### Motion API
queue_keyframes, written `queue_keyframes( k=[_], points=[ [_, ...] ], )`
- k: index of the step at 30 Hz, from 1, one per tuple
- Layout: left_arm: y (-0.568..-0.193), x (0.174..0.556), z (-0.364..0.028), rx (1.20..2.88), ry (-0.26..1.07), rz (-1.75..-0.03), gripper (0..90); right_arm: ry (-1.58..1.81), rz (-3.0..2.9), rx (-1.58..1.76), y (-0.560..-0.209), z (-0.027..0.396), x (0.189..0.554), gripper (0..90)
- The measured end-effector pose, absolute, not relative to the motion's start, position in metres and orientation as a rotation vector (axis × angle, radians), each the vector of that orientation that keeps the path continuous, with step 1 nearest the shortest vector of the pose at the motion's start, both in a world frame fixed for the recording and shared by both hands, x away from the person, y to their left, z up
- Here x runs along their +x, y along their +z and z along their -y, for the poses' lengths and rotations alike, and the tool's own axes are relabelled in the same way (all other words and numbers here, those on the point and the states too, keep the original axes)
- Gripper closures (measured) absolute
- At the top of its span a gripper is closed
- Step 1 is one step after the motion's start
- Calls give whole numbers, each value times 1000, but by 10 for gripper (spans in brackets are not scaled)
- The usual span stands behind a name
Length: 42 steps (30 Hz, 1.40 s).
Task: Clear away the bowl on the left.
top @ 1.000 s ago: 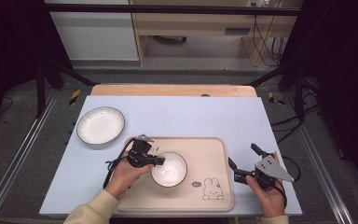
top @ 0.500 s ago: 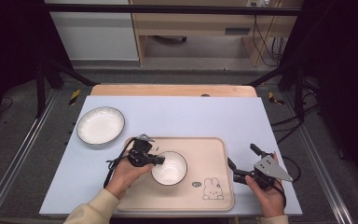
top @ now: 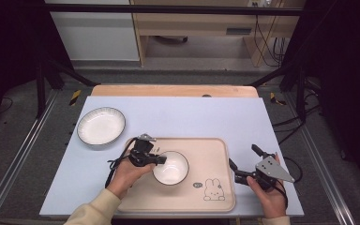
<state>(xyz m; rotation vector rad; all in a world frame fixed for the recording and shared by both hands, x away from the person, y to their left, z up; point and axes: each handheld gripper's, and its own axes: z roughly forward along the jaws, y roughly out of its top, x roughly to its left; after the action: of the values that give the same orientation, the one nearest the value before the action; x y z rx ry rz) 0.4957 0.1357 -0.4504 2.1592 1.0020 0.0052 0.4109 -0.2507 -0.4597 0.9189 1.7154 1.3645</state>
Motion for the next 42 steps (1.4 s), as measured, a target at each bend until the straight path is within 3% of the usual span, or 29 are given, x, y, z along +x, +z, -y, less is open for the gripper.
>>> queue_keyframes(
  k=[7, 20, 29, 42],
  points=[
    [-450, 495, -135, 2183, 64, -935, 805, 1363, -1719, 917, -460, 250, 411, 46],
    [-442, 486, -136, 2138, 212, -850, 397, 1361, -1724, 914, -460, 250, 412, 45],
    [-433, 477, -141, 2080, 261, -761, 169, 1360, -1723, 919, -461, 250, 411, 44],
    [-421, 468, -158, 2000, 322, -702, 87, 1356, -1714, 923, -461, 251, 411, 43]
  ],
)
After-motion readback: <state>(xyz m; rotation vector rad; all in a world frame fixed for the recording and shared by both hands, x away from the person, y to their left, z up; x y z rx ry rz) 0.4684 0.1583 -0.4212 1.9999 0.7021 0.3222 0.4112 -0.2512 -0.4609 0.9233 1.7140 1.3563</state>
